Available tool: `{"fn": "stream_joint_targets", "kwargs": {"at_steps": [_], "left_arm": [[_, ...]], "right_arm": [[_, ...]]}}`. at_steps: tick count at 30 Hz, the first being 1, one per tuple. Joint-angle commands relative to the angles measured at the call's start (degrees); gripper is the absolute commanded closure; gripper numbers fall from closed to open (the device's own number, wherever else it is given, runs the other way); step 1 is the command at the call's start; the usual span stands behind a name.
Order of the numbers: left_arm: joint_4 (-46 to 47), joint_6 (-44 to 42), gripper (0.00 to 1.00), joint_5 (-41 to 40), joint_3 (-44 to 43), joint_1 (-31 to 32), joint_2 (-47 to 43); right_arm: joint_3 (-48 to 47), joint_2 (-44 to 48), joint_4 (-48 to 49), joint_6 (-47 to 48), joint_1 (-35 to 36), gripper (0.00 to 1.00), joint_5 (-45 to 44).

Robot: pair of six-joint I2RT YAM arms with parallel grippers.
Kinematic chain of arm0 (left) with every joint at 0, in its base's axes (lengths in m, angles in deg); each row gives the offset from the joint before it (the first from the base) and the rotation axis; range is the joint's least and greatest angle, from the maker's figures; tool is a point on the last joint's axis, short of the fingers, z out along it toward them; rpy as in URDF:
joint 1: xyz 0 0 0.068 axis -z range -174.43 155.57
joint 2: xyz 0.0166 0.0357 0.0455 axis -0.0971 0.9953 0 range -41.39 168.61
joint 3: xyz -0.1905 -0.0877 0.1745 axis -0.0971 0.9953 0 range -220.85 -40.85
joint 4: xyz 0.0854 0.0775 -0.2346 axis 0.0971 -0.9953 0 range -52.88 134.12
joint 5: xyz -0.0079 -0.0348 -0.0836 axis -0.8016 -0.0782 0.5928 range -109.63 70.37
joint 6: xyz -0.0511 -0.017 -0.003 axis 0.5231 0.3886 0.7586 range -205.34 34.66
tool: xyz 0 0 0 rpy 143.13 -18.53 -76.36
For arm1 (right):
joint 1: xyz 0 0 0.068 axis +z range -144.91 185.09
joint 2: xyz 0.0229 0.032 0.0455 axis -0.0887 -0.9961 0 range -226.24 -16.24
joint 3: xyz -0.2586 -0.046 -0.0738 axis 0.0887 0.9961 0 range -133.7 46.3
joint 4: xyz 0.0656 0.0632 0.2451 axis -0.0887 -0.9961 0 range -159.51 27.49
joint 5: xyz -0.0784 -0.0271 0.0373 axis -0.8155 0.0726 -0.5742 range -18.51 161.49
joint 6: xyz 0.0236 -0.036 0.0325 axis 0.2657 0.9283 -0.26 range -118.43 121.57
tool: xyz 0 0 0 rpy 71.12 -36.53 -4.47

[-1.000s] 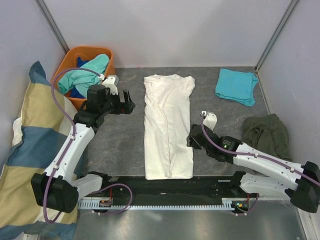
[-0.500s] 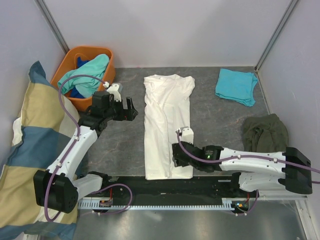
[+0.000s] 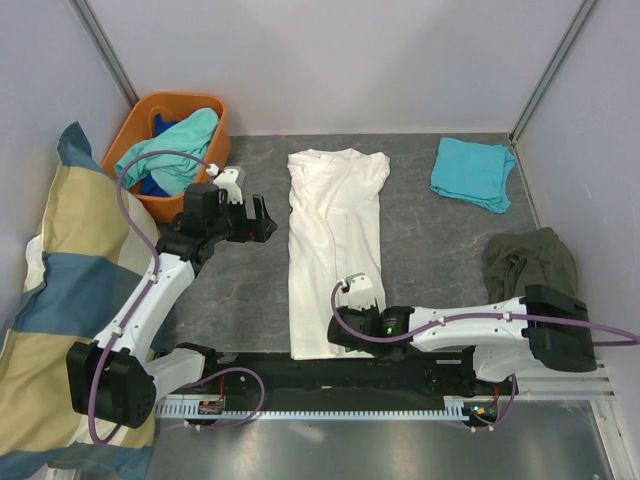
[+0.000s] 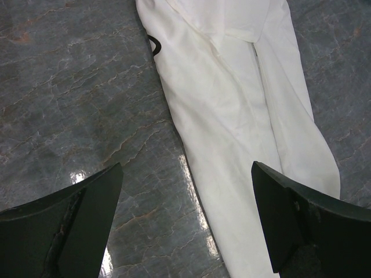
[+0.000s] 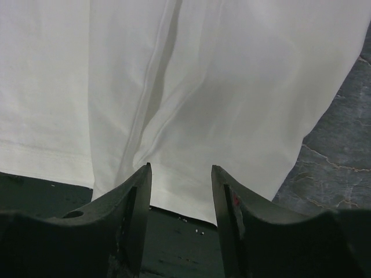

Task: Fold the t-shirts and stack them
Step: Fold the tshirt

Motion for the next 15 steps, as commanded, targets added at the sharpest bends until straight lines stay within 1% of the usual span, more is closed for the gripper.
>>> {"fn": "stream_joint_targets", "kwargs": {"at_steps": [1, 15], "left_arm": [[2.43, 1.33, 0.0, 1.25, 0.68, 0.12, -2.04], [2.43, 1.15, 0.0, 1.07, 1.12, 0.21, -2.04]], "right_arm": [[-2.86, -1.72, 0.35, -1.37, 0.39, 0.46, -2.7], [-5.15, -6.64, 2.81, 0.21, 0.39, 0.47, -0.85]]}}
